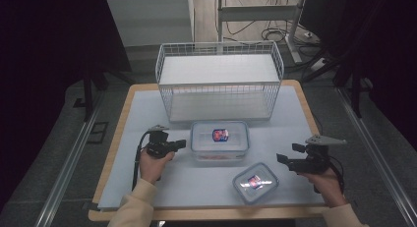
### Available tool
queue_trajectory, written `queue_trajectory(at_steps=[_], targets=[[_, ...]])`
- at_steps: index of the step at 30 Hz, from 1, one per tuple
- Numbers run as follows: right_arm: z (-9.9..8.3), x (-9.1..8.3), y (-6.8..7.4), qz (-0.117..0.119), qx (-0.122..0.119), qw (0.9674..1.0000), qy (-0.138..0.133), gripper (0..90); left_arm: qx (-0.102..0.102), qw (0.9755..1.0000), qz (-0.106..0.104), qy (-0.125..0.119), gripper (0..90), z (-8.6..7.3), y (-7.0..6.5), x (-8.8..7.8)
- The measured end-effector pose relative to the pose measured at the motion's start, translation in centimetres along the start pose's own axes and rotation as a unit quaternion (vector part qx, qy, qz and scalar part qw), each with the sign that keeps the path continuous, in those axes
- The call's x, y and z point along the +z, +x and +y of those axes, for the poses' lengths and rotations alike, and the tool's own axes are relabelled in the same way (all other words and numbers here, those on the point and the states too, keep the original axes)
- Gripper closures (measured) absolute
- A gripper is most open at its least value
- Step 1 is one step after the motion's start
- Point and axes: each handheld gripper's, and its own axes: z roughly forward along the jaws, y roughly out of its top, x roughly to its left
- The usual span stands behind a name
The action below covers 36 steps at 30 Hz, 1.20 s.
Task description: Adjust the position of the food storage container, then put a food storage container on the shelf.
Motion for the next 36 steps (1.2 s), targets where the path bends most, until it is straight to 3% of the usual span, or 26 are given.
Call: queue_trajectory(at_steps=[4, 7, 11, 12, 13, 15, 16, 20, 30, 36], targets=[[0.5, 0.1, -0.1, 0.004, 0.008, 1.0, -0.002, 14.9, 0.003, 0.9997, -0.014, -0.019, 88.6, 0.1, 0.0, -1.6], [0.6, 0.1, -0.2, 0.007, 0.01, 0.9999, -0.004, 14.9, 0.012, 0.9995, -0.016, -0.023, 87.7, 0.2, -0.1, -2.0], [0.4, 0.3, -0.1, 0.01, 0.01, 0.9999, 0.0, 15.0, 0.02, 0.999, -0.033, -0.021, 80.7, 0.5, -0.6, -2.0], [0.5, 0.4, 0.1, 0.015, 0.01, 0.9998, -0.001, 14.9, 0.02, 0.9988, -0.039, -0.02, 66.7, 0.5, -0.8, -1.9], [0.5, 0.4, 0.1, 0.019, 0.013, 0.9997, -0.002, 14.9, 0.02, 0.999, -0.035, -0.018, 60.0, 0.6, -1.2, -1.8], [0.7, 0.4, 0.2, 0.022, 0.018, 0.9996, -0.005, 14.8, 0.022, 0.999, -0.03, -0.022, 50.4, 0.7, -1.4, -1.9], [0.7, 0.4, 0.2, 0.022, 0.018, 0.9996, -0.005, 14.8, 0.02, 0.9992, -0.027, -0.024, 50.4, 0.7, -1.4, -2.0], [1.0, 0.1, 0.4, 0.024, 0.024, 0.9994, -0.012, 14.4, -0.012, 0.999, -0.039, -0.017, 27.4, 0.9, -0.9, -2.3], [0.7, 0.2, 0.7, 0.024, 0.013, 0.9996, -0.002, 15.1, -0.019, 0.9981, -0.058, -0.005, 21.2, 1.0, -1.1, -2.3], [1.5, 0.6, 1.3, 0.031, -0.003, 0.9995, -0.006, 14.6, -0.03, 0.9973, -0.065, -0.016, 18.4, 1.1, -0.9, -2.8]])
